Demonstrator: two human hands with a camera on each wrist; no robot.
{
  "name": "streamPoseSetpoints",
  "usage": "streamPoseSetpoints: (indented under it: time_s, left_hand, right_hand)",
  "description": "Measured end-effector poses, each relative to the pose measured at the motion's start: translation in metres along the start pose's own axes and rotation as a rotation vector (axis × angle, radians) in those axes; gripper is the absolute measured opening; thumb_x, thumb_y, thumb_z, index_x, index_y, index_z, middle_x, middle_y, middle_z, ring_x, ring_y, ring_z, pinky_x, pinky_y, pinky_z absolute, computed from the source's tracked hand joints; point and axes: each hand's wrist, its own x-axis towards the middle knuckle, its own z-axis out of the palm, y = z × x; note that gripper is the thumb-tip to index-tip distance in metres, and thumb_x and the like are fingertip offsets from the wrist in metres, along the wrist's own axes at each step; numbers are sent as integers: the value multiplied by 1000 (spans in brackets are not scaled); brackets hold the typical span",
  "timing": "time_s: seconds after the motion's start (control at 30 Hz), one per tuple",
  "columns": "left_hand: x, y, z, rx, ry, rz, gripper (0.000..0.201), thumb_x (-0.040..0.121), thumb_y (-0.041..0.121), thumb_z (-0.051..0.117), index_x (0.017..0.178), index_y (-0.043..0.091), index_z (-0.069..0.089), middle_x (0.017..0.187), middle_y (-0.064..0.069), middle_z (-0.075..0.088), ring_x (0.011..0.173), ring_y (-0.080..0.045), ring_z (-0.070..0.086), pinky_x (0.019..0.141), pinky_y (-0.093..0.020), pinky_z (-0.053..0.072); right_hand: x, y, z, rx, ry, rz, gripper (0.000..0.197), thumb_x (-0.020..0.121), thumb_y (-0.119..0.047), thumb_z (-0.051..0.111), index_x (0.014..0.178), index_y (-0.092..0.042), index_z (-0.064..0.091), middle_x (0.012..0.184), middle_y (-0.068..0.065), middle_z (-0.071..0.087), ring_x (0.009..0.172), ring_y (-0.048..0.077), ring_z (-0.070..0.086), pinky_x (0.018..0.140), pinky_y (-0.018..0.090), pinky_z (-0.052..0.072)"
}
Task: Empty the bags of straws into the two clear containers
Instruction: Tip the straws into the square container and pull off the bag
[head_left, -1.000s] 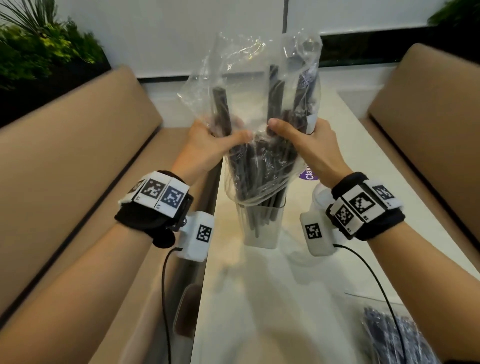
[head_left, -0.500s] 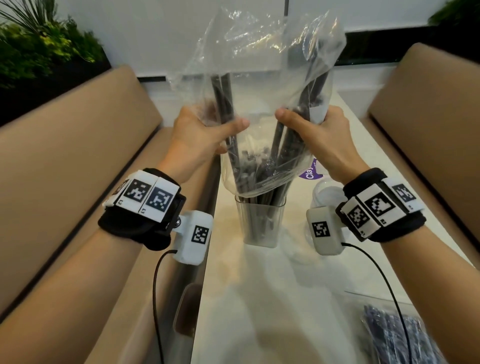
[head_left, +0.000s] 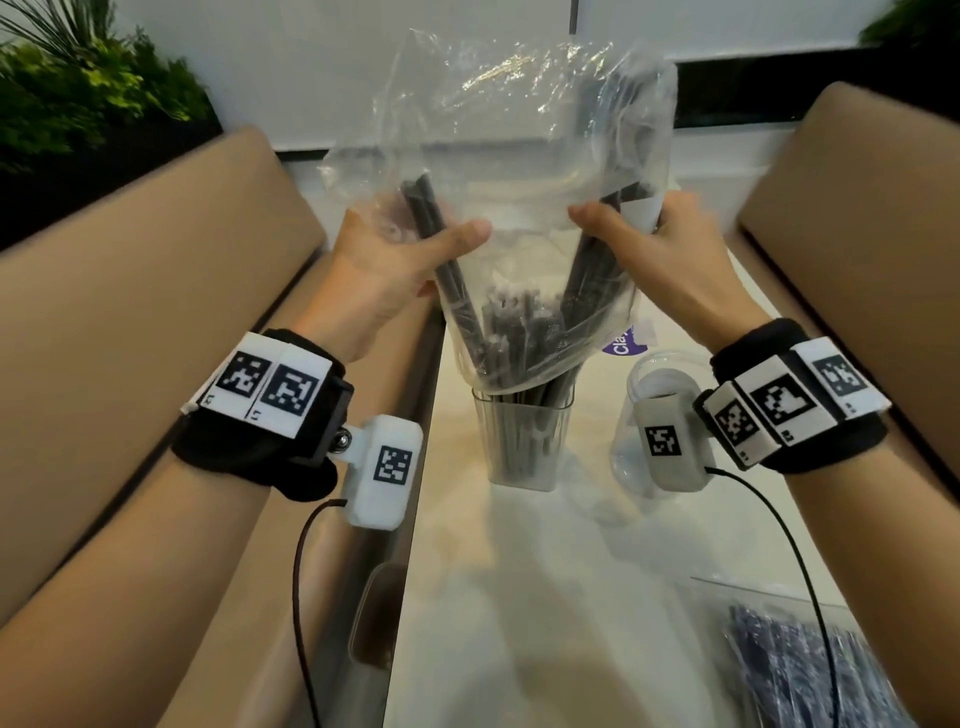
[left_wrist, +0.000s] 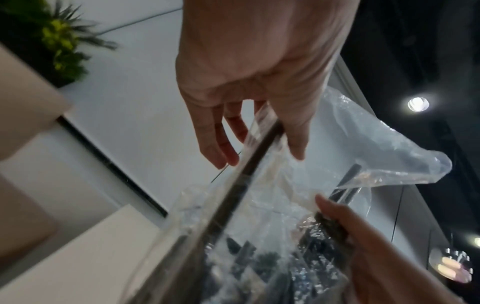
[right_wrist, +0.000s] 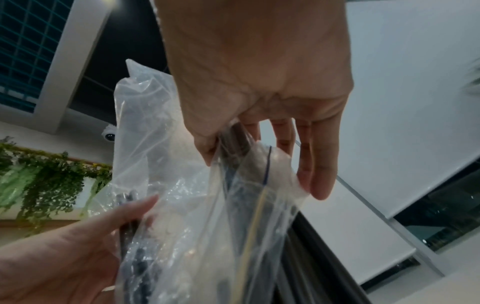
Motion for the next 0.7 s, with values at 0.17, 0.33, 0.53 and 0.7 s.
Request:
streamPoseSetpoints:
  time_s: [0.17, 0.33, 0.53, 0.7]
  left_hand:
    - [-2, 1, -1, 81, 16, 25, 6, 87, 33, 67, 86, 31, 62, 91, 12, 69, 81, 4, 66, 63, -16, 53]
    - [-1, 6, -4, 58, -20, 103, 18, 87, 13, 68, 86, 29, 61, 86, 10, 65, 71, 4, 67, 64, -15, 57]
    - [1, 1, -4, 16, -3, 95, 12, 87, 20, 69, 83, 29, 61, 101, -4, 69, 84, -13, 72, 62, -24, 59]
    - [4, -7, -5, 2, 7, 46, 26, 86, 7, 69, 98, 27, 57, 105, -11, 68, 83, -17, 74, 66, -33, 62]
  right_hand:
    - [0, 0, -10, 34, -58, -64, 24, 85, -40, 67, 97, -20, 70, 98, 1, 73, 91, 15, 69, 71, 20, 55]
    - [-1, -4, -11, 75, -26, -123, 18, 81, -33, 71, 96, -25, 67, 99, -2, 71, 97, 17, 67, 86, 39, 57]
    - [0, -4, 0, 73, 46, -136, 25, 82, -33, 69, 98, -14, 70, 97, 3, 73, 93, 21, 68, 81, 33, 56]
    - [-1, 0, 10, -7, 17, -106, 23, 86, -33, 67, 98, -12, 70, 87, -1, 68, 78, 10, 61, 63, 9, 47]
